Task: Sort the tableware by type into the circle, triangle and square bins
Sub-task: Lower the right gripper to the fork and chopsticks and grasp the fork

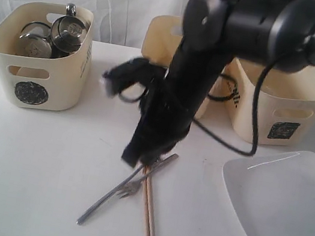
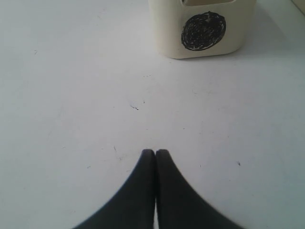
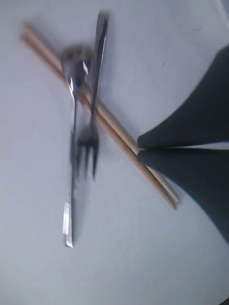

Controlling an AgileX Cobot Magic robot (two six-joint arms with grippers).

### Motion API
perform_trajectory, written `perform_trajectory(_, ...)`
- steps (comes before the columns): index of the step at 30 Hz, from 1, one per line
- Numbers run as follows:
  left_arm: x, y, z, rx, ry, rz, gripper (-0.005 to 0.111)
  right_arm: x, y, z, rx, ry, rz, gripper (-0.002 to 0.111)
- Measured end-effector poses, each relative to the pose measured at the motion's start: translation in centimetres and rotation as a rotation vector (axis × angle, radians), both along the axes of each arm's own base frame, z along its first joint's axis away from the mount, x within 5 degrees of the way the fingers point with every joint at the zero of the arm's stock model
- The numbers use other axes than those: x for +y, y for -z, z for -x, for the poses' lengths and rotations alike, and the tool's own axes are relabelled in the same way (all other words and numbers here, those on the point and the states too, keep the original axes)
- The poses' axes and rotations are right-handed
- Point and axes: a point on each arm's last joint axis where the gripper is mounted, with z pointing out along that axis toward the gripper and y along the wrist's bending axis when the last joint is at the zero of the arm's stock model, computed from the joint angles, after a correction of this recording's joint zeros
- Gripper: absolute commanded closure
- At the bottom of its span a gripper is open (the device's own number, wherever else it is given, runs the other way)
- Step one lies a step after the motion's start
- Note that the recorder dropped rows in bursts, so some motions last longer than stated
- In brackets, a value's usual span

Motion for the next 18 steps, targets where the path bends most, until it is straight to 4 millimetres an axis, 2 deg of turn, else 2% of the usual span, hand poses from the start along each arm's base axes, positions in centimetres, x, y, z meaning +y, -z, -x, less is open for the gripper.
perform_trajectory(2,0.0,0.0,0.0,0.000,0.000,0.000,0.107,1.0,1.7,1.0,0.017,-0.154,0.029,0.105)
perform_trajectory(4,0.0,0.0,0.0,0.000,0.000,0.000,0.107,1.5,2.7,1.2,0.006,-0.246,0.040,0.096)
perform_trajectory(9,0.0,0.0,0.0,0.000,0.000,0.000,0.107,1.7,2.9,0.7,-0.081,-0.307,0.067,0.065)
perform_trajectory(11,0.0,0.0,0.0,0.000,0.000,0.000,0.107,1.5,2.9,0.4,-0.113,-0.288,0.092,0.062)
perform_trajectory(13,0.0,0.0,0.0,0.000,0.000,0.000,0.107,1.4,2.9,0.0,-0.123,-0.143,0.101,0.062)
perform_trajectory(14,0.0,0.0,0.0,0.000,0.000,0.000,0.107,1.2,2.9,-0.4,-0.119,0.084,0.108,0.062)
perform_trajectory(15,0.0,0.0,0.0,0.000,0.000,0.000,0.107,1.0,3.0,-0.6,-0.115,0.200,0.116,0.062)
perform_trajectory(16,0.0,0.0,0.0,0.000,0.000,0.000,0.107,0.7,3.3,-1.1,-0.119,0.409,0.119,0.062)
perform_trajectory(18,0.0,0.0,0.0,0.000,0.000,0.000,0.107,0.2,4.1,-1.8,-0.089,0.617,0.110,0.062)
